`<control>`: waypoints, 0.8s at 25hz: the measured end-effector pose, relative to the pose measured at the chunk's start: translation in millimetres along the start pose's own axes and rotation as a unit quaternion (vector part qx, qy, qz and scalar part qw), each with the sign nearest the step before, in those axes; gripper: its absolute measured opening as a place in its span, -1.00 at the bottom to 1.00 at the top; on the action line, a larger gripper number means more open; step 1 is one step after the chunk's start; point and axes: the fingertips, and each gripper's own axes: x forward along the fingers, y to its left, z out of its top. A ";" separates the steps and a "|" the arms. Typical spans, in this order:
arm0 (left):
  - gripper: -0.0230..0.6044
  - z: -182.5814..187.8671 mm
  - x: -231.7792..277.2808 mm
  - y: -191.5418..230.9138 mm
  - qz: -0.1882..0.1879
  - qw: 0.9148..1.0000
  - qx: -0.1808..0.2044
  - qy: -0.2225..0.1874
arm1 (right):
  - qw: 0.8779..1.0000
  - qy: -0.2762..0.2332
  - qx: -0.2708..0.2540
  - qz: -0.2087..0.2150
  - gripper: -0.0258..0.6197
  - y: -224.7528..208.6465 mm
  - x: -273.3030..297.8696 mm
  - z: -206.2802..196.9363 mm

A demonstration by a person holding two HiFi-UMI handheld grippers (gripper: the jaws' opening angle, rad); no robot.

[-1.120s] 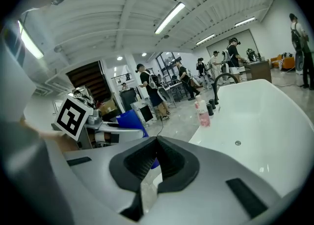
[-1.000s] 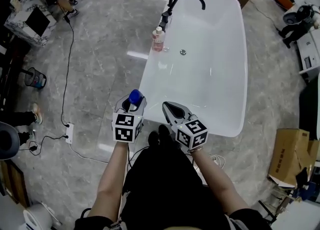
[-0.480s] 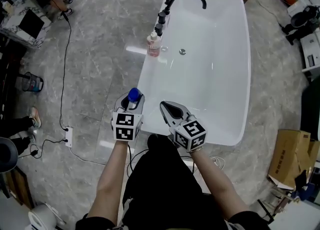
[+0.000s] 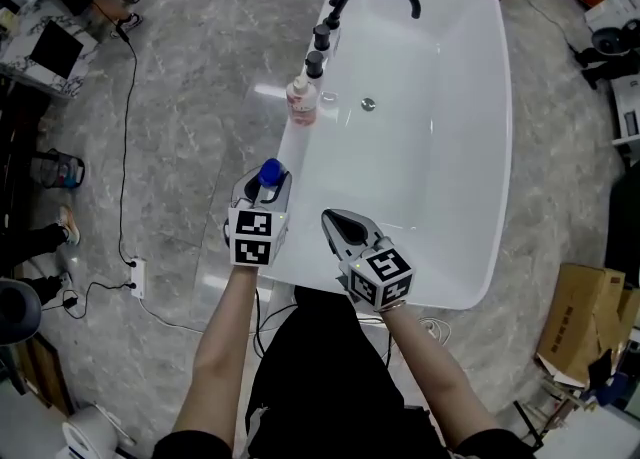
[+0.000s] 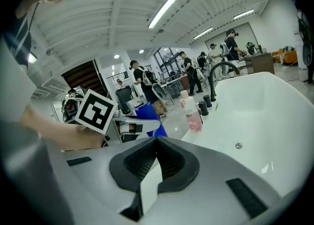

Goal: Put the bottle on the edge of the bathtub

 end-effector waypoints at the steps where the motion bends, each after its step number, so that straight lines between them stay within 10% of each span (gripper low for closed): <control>1: -0.43 0.8 6.7 1.7 0.000 1.000 0.001 0.001 | 1.000 0.001 0.001 0.001 -0.91 -3.0 2.7 0.0; 20: -0.43 14.6 105.5 21.6 0.016 1.000 0.006 -0.004 | 0.999 0.017 0.031 -0.002 -0.91 -44.5 30.9 -13.3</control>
